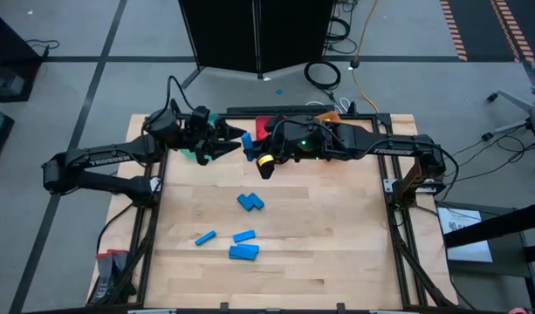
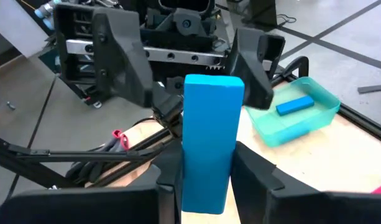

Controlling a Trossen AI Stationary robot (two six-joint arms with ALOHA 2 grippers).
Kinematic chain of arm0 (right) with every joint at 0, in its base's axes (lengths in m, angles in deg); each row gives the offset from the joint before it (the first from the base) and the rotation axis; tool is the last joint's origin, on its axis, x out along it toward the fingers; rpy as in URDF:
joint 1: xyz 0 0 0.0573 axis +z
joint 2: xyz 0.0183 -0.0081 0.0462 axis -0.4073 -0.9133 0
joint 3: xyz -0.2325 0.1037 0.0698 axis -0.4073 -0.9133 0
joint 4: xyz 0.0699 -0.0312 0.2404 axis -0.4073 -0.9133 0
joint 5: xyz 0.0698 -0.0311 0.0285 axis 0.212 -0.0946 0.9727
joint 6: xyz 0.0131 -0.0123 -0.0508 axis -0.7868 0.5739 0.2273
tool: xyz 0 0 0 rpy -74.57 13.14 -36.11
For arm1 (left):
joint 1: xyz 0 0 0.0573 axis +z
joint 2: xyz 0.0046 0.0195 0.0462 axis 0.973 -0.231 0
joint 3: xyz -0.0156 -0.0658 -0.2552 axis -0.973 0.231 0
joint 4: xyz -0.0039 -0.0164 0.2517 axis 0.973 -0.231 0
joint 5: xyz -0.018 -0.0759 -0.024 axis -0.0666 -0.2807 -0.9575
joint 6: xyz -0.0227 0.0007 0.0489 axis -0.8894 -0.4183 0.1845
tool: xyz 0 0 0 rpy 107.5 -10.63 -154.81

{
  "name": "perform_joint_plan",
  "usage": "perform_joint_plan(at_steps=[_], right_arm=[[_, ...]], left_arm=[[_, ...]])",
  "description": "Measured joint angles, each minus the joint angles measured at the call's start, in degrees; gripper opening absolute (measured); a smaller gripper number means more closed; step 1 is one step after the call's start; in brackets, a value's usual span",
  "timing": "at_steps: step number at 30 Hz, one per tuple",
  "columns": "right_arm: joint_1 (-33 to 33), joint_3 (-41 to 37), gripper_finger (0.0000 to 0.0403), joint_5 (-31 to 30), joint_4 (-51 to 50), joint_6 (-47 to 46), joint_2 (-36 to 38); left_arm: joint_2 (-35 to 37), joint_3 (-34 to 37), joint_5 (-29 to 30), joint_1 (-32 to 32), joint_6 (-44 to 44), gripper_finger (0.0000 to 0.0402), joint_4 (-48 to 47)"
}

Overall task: Sort blocks
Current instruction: Put the blue block into the blue bin

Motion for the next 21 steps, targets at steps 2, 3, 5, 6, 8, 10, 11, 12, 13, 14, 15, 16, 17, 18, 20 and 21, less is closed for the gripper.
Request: perform_joint_plan(at_steps=[2, 3, 5, 6, 8, 10, 11, 12, 13, 14, 15, 16, 17, 18, 20, 21], right_arm=[[-0.12, 0.00, 0.0081, 0.08, 0.00, 0.00, 0.01], [-0.12, 0.00, 0.0081, 0.08, -0.04, 0.08, 0.01], [-0.16, 0.00, 0.0081, 0.08, 0.27, 0.66, 0.01], [-0.16, 0.00, 0.0081, 0.13, 0.99, 1.01, 0.01], [-0.19, 0.00, 0.0081, 0.92, 2.21, 1.29, 0.01], [-0.31, 0.00, 0.0081, 1.59, 2.86, 1.31, 0.01], [-0.31, 0.00, 0.0081, 1.60, 2.80, 1.31, -0.06], [-0.33, 0.00, 0.0081, 1.60, 2.86, 1.30, -0.19], [-0.40, 0.00, 0.0081, 1.64, 2.87, 1.31, -0.27], [-0.47, 0.00, 0.0081, 1.80, 2.82, 1.29, -0.34], [-0.47, 0.00, 0.0081, 2.33, 2.85, 1.29, -0.46], [-0.47, 0.00, 0.0081, 2.89, 3.15, 1.29, -0.83], [-0.47, 0.02, 0.0081, 2.91, 3.72, 1.27, -1.08], [-0.49, 0.02, 0.0081, 3.00, 3.91, 1.27, -1.28], [-0.49, 0.00, 0.0081, 3.07, 4.14, 1.27, -1.50], [-0.49, 0.00, 0.0081, 3.05, 4.69, 1.27, -1.72]], left_arm=[[0.00, 0.00, -0.01, -0.08, -0.02, 0.0303, 0.13], [0.00, 0.00, 0.01, -0.07, 0.00, 0.0303, 0.20], [0.00, 0.00, 0.07, -0.07, 0.03, 0.0303, 0.19], [0.00, 0.00, 0.09, -0.07, 0.03, 0.0303, 0.34], [0.00, 0.00, 0.09, -0.07, 0.05, 0.0303, 1.61], [0.00, 0.00, 0.10, -0.07, 0.06, 0.0303, 2.76], [0.00, 0.00, 0.15, -0.07, 0.07, 0.0303, 2.89], [0.00, 0.00, 0.25, -0.07, 0.07, 0.0303, 2.83], [0.00, 0.00, 0.42, -0.07, 0.07, 0.0303, 2.72], [0.00, 0.00, 0.55, -0.07, 0.07, 0.0303, 2.70], [0.00, 0.00, 0.59, -0.07, 0.07, 0.0303, 2.76], [0.00, 0.00, 0.59, -0.07, 0.07, 0.0303, 2.75], [0.00, 0.00, 0.63, -0.07, 0.07, 0.0303, 2.74], [0.00, 0.00, 0.64, -0.07, 0.07, 0.0303, 2.69], [0.00, 0.00, 0.57, -0.13, 0.09, 0.0303, 2.56], [0.00, 0.00, 0.56, -0.13, 0.09, 0.0303, 2.42]])
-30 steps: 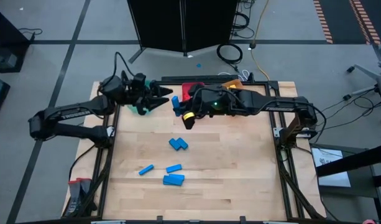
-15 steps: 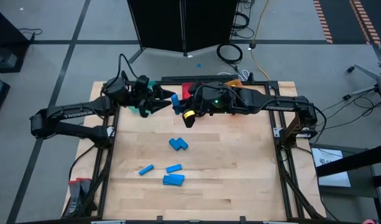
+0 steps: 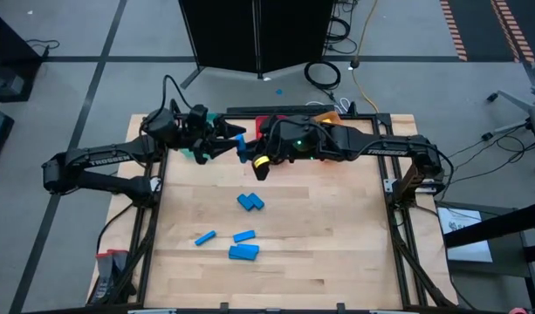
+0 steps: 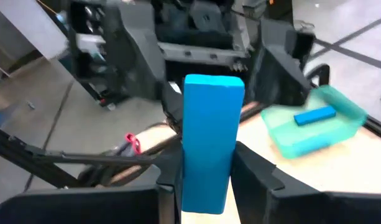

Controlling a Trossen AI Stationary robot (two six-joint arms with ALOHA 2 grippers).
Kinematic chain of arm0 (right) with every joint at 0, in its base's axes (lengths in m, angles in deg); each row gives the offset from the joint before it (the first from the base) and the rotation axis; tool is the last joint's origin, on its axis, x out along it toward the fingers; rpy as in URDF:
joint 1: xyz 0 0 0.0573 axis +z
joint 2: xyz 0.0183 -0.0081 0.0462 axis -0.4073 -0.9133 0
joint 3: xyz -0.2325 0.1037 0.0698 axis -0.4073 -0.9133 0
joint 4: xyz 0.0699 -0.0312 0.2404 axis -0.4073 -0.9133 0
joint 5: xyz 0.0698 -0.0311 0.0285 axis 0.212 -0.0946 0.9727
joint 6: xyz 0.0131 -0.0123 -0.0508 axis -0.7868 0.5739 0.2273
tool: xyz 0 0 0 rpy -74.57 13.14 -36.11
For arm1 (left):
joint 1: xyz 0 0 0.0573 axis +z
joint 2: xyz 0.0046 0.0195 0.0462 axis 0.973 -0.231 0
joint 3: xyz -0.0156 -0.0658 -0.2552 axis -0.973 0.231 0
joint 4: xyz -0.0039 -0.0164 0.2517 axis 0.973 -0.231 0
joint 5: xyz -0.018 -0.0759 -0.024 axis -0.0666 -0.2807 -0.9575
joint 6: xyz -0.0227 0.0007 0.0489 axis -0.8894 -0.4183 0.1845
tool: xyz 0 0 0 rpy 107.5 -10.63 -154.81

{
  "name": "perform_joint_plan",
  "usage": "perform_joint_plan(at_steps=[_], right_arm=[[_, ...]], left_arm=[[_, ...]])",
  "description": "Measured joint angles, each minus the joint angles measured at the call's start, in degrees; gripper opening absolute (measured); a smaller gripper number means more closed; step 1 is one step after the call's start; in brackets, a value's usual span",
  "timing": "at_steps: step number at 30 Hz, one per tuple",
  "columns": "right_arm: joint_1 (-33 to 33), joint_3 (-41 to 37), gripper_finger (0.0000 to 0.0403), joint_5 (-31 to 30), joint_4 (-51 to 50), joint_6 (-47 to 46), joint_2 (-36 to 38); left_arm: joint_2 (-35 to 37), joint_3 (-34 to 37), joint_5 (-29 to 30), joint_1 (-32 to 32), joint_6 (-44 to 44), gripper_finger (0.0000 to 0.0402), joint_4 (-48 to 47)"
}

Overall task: Sort blocks
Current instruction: Put the blue block into the blue bin

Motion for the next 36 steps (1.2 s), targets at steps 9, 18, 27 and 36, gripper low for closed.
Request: perform_joint_plan(at_steps=[9, 18, 27, 36], right_arm=[[-0.13, 0.02, 0.0081, -0.02, 0.47, 0.00, -0.15], [-0.43, 0.02, 0.0081, -0.04, 0.66, -0.20, -0.16], [-1.02, 0.02, 0.0081, 1.12, 1.28, -0.15, -0.15], [-1.11, 0.02, 0.0081, 1.62, 1.28, -0.20, -0.15]], left_arm=[[0.00, 0.00, -0.08, 0.00, 1.16, 0.0303, 0.00], [0.00, 0.00, -0.47, -0.04, 1.98, 0.0242, -0.11], [0.00, 0.00, -0.64, -0.04, 2.06, 0.0156, -0.16], [0.02, 0.00, -0.81, -0.04, 2.14, 0.0117, 0.00]])
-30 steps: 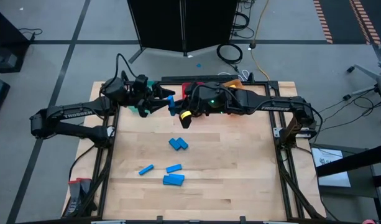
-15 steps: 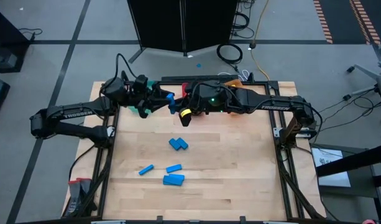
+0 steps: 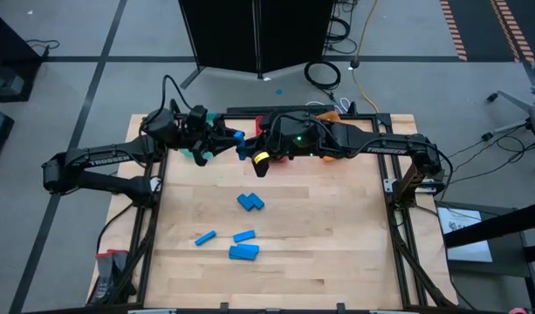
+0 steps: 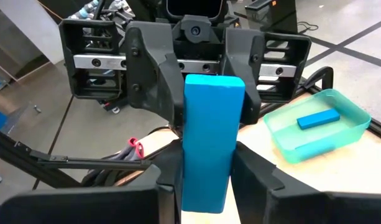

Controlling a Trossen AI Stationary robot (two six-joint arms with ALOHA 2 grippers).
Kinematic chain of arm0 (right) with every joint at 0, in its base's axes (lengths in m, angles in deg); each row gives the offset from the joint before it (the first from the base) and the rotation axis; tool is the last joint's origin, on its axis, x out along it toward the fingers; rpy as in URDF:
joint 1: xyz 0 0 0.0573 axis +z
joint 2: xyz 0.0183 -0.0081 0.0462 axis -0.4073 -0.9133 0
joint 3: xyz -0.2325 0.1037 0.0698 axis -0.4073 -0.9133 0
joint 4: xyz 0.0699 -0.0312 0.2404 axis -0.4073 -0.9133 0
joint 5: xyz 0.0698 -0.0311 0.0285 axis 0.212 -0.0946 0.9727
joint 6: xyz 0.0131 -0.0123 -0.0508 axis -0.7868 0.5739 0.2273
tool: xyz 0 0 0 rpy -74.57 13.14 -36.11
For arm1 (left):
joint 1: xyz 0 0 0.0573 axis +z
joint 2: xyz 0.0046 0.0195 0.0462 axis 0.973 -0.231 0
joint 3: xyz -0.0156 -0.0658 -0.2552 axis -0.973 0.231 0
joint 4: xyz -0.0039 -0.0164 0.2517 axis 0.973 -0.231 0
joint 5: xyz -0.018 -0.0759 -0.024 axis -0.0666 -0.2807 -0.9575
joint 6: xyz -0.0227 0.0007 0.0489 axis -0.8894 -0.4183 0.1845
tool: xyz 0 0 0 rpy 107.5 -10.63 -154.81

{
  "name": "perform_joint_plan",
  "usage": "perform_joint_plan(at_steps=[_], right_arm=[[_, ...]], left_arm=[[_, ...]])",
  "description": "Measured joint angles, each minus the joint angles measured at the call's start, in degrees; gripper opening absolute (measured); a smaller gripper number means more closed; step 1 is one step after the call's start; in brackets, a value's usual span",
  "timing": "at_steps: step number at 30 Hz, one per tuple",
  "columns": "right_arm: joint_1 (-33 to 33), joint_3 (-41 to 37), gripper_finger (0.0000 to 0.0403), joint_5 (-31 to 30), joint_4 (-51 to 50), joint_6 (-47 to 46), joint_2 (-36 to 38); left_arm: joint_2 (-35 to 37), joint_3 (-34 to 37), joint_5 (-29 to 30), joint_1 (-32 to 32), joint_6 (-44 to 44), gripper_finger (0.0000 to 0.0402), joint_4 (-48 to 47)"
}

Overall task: Sort blocks
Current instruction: Put the blue block into the blue bin

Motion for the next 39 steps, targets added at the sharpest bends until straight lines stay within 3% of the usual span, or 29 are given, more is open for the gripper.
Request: perform_joint_plan(at_steps=[8, 10, 17, 20, 23, 26, 30, 34, 36, 39], right_arm=[[-0.04, 0.00, 0.0082, 0.00, 0.00, 0.24, 0.00], [-0.11, 0.00, 0.0116, -0.12, 0.00, 0.35, 0.00], [-0.86, 0.00, 0.0309, -0.33, -3.30, 0.15, 0.03], [-1.25, 0.00, 0.0343, -0.31, -8.68, 0.14, 0.84], [-1.65, 0.00, 0.0349, -0.31, -15.77, 0.17, 2.68], [-1.95, 0.02, 0.0343, -0.38, -23.32, 0.15, 4.55], [-1.92, 0.02, 0.0339, -0.51, -32.99, -1.42, 6.05], [-1.86, 0.02, 0.0338, -0.51, -38.57, -3.15, 6.40], [-1.86, 0.02, 0.0338, -0.51, -39.17, -3.08, 6.40], [-1.86, 0.02, 0.0338, -0.51, -39.40, -2.70, 6.43]], left_arm=[[0.00, 0.00, 0.62, 0.00, -0.04, 0.0118, 0.04], [0.00, 0.00, 1.10, 0.00, -0.19, 0.0118, -0.01], [0.10, 0.04, 1.41, 1.27, -0.32, 0.0118, -0.90], [0.74, 0.04, 1.43, 3.24, 0.63, 0.0118, -3.48], [1.73, 0.04, 2.36, 6.03, 1.81, 0.0118, -10.34], [2.70, 0.04, 8.35, 9.21, 7.15, 0.0118, -22.34], [2.71, 0.04, 26.28, 12.98, 12.55, 0.0118, -42.06], [1.38, 0.04, 41.43, 16.45, 15.12, 0.0118, -52.84], [0.46, 0.04, 44.77, 18.66, 15.59, 0.0118, -54.72], [-0.84, 0.04, 43.30, 22.23, 13.18, 0.0118, -53.82]])
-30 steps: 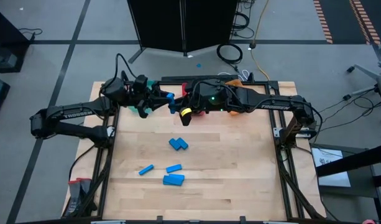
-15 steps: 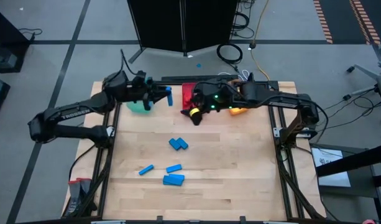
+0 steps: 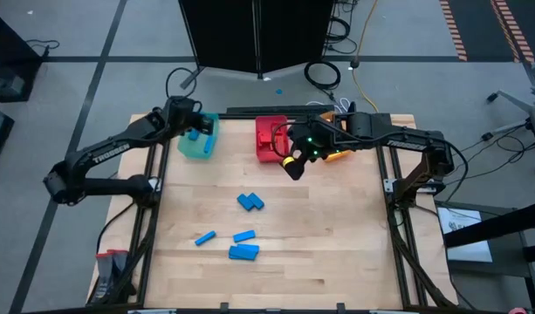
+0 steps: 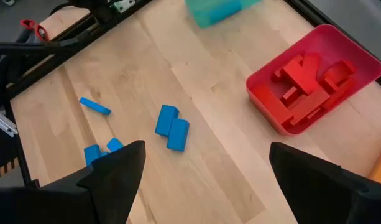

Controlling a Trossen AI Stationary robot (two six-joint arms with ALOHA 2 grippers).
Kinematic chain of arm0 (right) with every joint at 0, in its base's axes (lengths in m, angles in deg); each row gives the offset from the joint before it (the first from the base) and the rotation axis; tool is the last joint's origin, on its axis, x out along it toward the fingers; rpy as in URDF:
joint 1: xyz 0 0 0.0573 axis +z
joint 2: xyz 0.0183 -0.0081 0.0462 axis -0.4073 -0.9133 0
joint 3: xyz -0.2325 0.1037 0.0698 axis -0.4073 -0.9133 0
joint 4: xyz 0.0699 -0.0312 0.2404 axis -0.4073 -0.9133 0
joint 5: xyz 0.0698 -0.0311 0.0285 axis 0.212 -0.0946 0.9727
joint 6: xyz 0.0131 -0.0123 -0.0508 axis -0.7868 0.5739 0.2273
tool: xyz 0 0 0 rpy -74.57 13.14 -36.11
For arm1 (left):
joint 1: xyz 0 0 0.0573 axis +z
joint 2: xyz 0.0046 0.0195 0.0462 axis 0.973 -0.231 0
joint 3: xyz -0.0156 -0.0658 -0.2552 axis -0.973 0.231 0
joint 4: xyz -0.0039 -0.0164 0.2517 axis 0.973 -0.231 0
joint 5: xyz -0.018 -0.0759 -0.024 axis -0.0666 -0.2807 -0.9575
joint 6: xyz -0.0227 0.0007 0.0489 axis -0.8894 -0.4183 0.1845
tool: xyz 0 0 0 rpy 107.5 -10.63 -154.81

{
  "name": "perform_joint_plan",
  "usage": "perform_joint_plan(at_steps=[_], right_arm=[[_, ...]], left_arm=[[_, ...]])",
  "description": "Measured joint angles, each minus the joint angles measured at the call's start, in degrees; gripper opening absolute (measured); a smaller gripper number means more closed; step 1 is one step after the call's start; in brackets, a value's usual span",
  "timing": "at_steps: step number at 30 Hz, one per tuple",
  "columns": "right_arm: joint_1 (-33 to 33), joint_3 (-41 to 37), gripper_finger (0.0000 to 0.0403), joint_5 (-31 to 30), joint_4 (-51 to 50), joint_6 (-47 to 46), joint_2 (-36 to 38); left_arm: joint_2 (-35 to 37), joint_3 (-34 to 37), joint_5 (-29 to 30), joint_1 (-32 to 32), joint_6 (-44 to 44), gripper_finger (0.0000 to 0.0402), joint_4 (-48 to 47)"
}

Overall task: Sort blocks
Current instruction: Put the blue block into the blue bin

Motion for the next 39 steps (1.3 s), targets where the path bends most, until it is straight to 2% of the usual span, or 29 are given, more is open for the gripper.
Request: perform_joint_plan(at_steps=[4, 7, 14, 21, 24, 33, 36, 39], right_arm=[[0.00, 0.00, 0.0338, 0.02, -0.09, 1.23, 0.00], [0.02, 0.00, 0.0338, 0.02, -0.20, 1.58, 0.00], [0.02, 0.00, 0.0338, 0.04, -2.22, 1.54, 0.00], [0.02, 0.00, 0.0338, -0.02, -5.96, 1.26, 0.00], [0.02, 0.00, 0.0338, -0.04, -6.58, 1.30, 0.00], [0.04, -0.02, 0.0338, -0.04, -6.92, 2.60, -0.22], [0.52, -0.02, 0.0338, 0.04, -7.00, 3.18, -0.24], [1.64, -0.22, 0.0338, 0.20, -6.98, 4.87, -0.24]], left_arm=[[-4.19, 0.00, 0.34, 4.36, -2.92, 0.0118, -1.96], [-7.93, 0.00, -2.37, 6.77, -3.73, 0.0118, -2.46], [-16.33, -0.04, -4.03, 7.21, -5.75, 0.0118, -2.14], [-22.02, -0.04, -6.48, 7.21, -3.02, 0.0126, -3.12], [-22.29, -0.04, -8.54, 7.19, -0.85, 0.0157, -3.04], [-17.91, -0.04, -9.60, 6.92, 5.90, 0.0300, -3.38], [-14.48, -0.04, -16.87, 6.44, 7.98, 0.0321, -2.59], [-10.72, -0.02, -27.74, 4.54, 13.08, 0.0325, -2.04]])
